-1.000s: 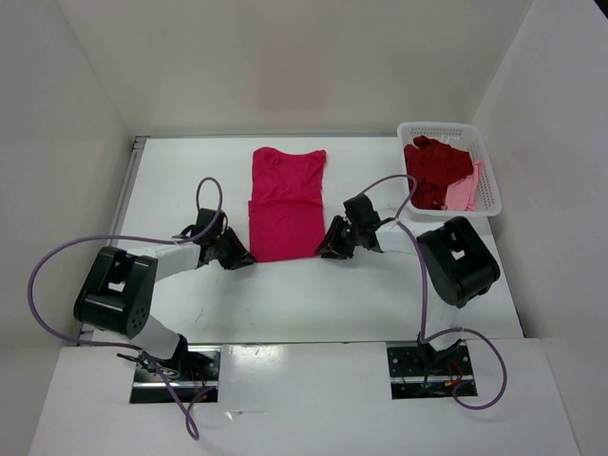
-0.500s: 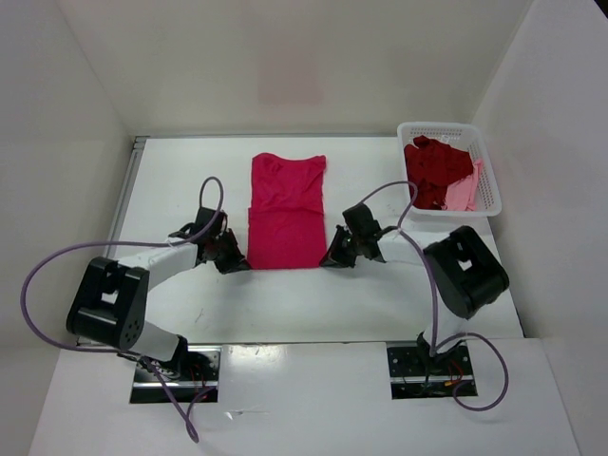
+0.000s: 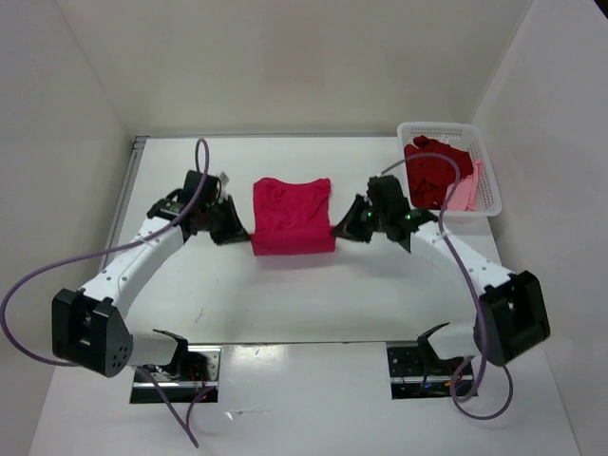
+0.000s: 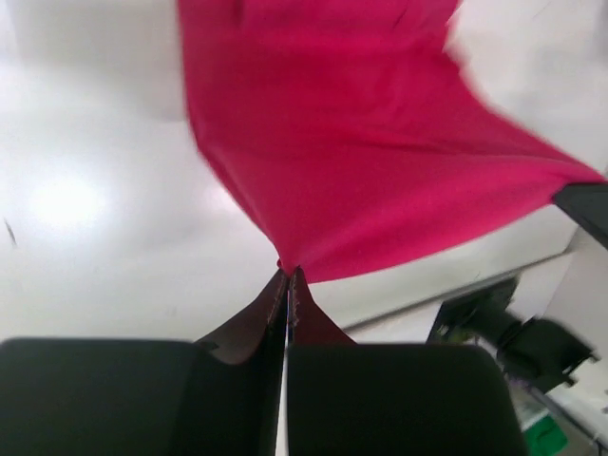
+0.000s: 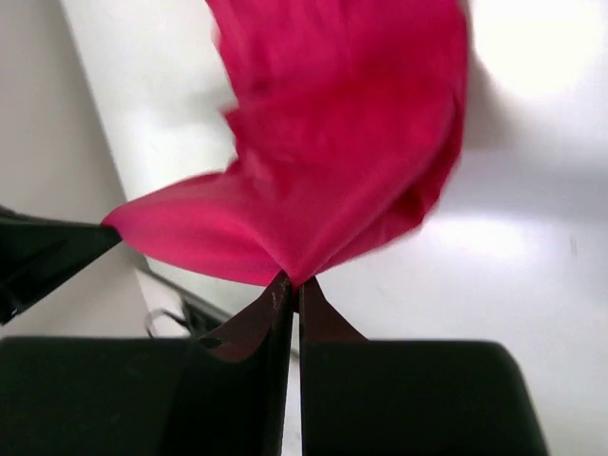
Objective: Fold and stack the t-shirts
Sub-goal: Fold the long partially folded tshirt into a neat square
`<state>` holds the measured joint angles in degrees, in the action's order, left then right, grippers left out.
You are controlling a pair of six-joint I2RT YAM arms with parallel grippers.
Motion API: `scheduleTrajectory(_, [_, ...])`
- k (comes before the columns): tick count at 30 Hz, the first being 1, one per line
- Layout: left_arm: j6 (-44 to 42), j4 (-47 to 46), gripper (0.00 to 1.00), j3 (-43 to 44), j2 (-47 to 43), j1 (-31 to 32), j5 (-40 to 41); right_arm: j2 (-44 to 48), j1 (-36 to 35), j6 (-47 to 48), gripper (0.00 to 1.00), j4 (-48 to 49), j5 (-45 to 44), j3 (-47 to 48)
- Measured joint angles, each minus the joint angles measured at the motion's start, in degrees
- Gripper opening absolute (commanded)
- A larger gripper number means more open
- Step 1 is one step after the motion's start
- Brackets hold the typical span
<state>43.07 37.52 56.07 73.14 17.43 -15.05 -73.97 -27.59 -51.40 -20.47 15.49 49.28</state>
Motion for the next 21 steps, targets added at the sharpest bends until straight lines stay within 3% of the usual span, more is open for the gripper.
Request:
scheduleTrajectory(7, [-1.25,-6.36,0.0,21.49,12.55,-4.35,4.48,-19.45,9.05,7.02,0.05,-0.92,3.85,23.96])
scheduleTrajectory(21, [-1.18,-14.51,0.03,36.63,41.79,-6.71,11.65,-60.5,12.55,12.28,0.05,-7.69,6.08,66.82])
